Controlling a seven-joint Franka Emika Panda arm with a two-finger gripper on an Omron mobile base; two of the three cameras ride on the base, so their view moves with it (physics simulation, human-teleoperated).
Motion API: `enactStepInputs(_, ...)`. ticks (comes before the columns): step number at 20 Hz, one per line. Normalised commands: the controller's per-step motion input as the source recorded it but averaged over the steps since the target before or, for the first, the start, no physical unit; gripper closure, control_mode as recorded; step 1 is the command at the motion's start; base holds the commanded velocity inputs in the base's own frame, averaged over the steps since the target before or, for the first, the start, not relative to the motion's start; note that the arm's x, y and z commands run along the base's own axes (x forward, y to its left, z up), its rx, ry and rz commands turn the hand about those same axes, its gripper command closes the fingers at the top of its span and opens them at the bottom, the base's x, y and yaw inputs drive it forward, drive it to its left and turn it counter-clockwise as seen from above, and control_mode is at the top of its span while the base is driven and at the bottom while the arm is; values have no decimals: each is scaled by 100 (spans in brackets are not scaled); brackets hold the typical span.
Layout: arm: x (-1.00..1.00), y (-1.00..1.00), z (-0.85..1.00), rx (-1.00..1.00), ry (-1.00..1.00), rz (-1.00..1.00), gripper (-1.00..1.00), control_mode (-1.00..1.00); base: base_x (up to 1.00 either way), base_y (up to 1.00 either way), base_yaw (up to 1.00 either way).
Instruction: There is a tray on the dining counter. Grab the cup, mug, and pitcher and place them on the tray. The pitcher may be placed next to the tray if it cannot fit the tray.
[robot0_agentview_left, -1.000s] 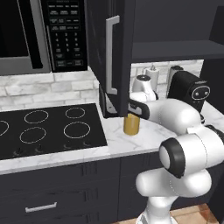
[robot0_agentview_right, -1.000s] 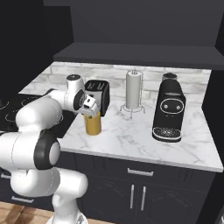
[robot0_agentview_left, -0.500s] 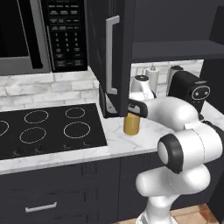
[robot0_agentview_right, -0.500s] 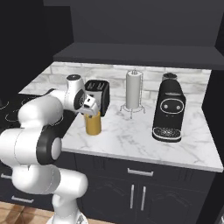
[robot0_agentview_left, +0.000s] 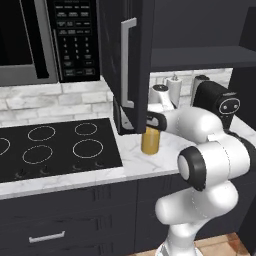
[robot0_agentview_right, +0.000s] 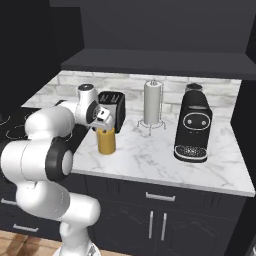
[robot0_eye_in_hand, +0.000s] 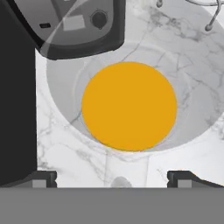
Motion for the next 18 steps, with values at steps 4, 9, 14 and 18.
enactStepInputs(4,18,0,-1,0,0,0,-100,-100,0,0,0)
enactStepInputs(9,11,0,-5,0,0,0,-100,-100,0,0,0)
enactStepInputs(14,4,0,-8,0,0,0,-100,-100,0,0,0)
enactStepInputs(18,0,0,-11,0,0,0,-100,-100,0,0,0)
